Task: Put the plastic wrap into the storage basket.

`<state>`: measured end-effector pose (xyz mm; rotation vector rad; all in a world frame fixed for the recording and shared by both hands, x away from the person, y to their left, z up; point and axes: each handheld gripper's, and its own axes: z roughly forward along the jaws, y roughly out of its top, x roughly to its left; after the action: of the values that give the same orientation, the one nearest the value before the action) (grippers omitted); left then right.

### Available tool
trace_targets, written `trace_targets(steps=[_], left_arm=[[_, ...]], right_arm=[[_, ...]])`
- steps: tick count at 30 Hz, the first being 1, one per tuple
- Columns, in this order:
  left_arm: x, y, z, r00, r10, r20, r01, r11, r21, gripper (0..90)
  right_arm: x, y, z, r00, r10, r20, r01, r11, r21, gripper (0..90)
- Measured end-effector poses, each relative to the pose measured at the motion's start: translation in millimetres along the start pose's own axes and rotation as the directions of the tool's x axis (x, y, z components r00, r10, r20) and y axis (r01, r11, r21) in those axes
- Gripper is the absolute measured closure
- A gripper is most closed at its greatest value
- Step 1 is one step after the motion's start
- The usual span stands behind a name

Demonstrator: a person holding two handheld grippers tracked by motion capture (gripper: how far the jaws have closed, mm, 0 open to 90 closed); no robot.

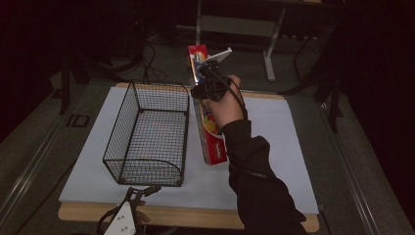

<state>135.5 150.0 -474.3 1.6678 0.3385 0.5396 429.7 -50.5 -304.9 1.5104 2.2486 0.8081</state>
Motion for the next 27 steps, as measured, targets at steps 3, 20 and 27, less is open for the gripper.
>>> trace_targets(steps=[3,20,27], left_arm=[[1.0,0.2,-0.6,1.0,-0.004,-0.002,0.004,1.0,-0.004,0.2],[-0.6,-0.5,-2.4,0.9998,0.018,0.011,-0.018,0.9997,0.017,0.2],[1.6,-0.6,-4.0,0.9999,0.013,0.001,-0.013,0.9998,0.014,0.2]], right_arm=[[12.1,9.3,0.0,1.0,-0.01,0.0,0.01,1.0,-0.002,39.4],[59.7,35.8,1.6,0.9953,-0.081,-0.052,0.08,0.997,-0.014,39.4],[85.2,41.6,5.1,0.989,-0.118,-0.09,0.115,0.993,-0.035,39.4]])
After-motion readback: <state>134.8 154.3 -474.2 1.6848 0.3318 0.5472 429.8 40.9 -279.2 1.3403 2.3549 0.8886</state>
